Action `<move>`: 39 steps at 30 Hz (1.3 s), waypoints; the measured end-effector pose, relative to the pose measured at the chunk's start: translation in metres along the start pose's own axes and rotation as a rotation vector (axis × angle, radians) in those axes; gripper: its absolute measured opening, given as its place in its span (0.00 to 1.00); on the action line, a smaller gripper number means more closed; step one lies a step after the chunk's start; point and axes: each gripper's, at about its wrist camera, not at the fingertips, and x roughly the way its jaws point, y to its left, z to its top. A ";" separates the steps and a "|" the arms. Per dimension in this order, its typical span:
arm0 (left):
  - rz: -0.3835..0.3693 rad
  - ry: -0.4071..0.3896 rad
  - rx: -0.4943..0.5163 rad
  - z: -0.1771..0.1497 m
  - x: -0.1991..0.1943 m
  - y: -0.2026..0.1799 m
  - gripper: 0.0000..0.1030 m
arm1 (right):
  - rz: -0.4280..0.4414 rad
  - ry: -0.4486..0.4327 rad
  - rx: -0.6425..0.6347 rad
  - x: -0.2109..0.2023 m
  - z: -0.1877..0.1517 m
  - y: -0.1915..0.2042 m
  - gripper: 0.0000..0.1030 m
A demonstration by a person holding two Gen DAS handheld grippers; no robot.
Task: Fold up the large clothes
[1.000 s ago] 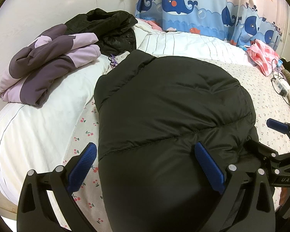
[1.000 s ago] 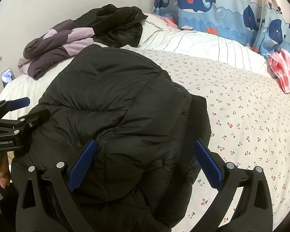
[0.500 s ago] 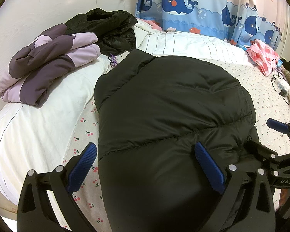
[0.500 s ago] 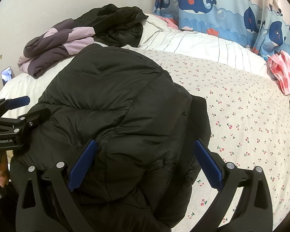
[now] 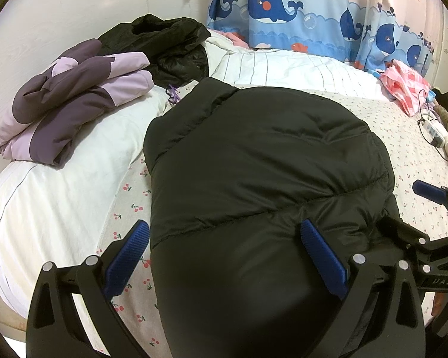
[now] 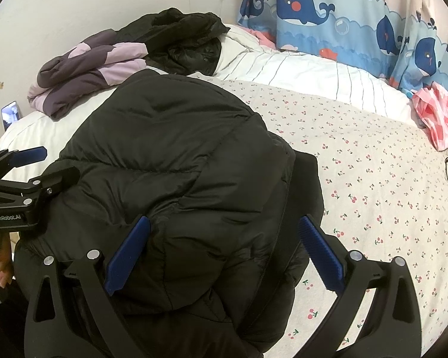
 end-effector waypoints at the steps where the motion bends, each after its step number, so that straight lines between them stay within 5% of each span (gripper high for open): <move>1: 0.000 -0.002 0.002 0.000 0.000 0.000 0.94 | 0.000 0.000 -0.001 0.000 0.000 0.000 0.93; 39: -0.004 -0.006 0.050 0.015 0.008 -0.027 0.94 | -0.045 -0.064 -0.030 -0.015 0.005 -0.005 0.93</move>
